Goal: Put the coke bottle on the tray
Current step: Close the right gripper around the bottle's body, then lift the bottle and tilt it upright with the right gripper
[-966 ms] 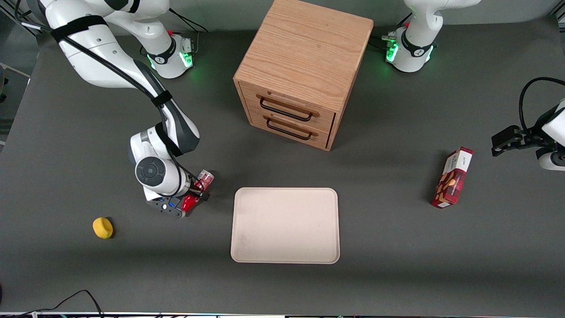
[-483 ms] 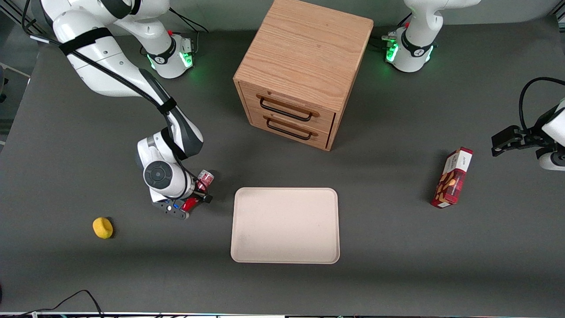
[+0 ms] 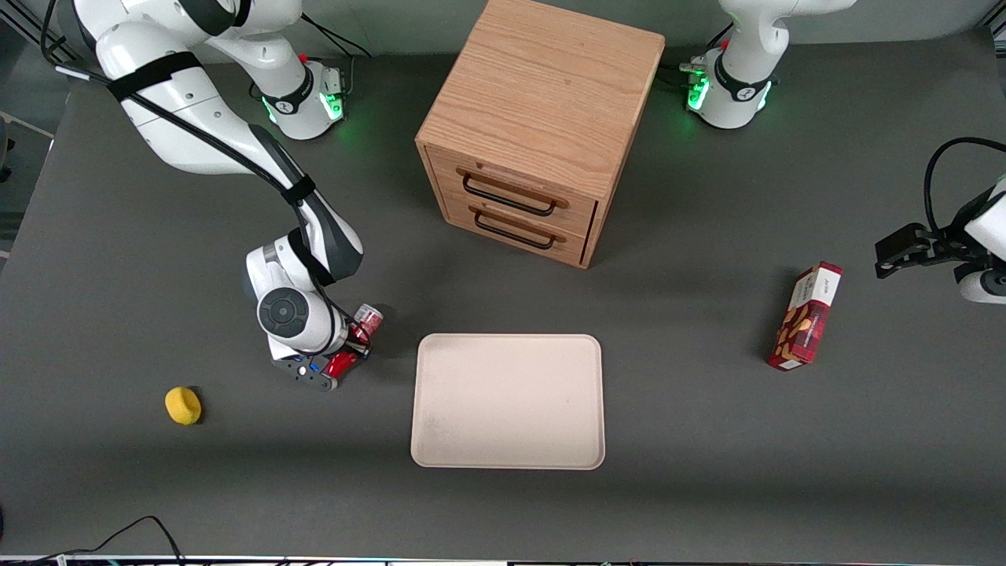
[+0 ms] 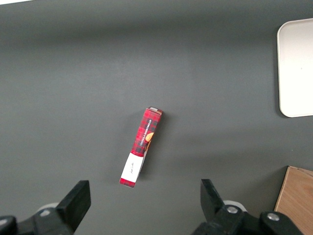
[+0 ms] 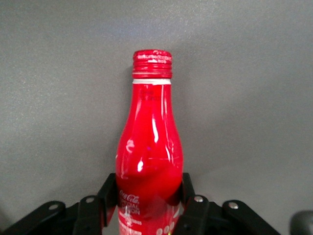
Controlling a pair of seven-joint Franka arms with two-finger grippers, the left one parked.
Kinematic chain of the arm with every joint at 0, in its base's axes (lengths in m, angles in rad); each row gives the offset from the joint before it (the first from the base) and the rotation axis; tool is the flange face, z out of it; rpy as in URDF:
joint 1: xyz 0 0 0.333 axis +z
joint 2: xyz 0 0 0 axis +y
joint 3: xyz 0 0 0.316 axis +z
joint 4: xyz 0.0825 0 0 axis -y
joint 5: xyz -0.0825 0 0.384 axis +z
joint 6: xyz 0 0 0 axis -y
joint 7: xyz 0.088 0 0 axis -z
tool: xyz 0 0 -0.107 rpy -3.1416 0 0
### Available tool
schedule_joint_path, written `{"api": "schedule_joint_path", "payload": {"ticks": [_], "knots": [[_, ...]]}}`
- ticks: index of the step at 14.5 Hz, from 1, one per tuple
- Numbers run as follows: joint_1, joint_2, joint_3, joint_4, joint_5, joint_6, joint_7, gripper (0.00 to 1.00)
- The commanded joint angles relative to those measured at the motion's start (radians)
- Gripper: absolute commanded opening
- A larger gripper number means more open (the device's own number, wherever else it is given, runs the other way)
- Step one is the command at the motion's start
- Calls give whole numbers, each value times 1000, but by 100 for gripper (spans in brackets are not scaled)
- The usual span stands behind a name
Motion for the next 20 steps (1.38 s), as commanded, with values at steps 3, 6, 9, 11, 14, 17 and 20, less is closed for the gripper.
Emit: {"api": "schedule_joint_path", "payload": {"ticks": [3, 6, 9, 11, 14, 17, 20], "knots": [[-4, -58, 3, 37, -30, -84, 12, 0], [-27, -145, 20, 105, 20, -260, -55, 0], [-41, -236, 17, 166, 135, -426, -142, 0], [-47, -259, 17, 264, 154, -588, -184, 0], [-52, -259, 17, 423, 181, -763, -232, 0], [-52, -253, 17, 496, 198, -823, -261, 0], [-41, -220, 17, 533, 197, -839, -262, 0]]}}
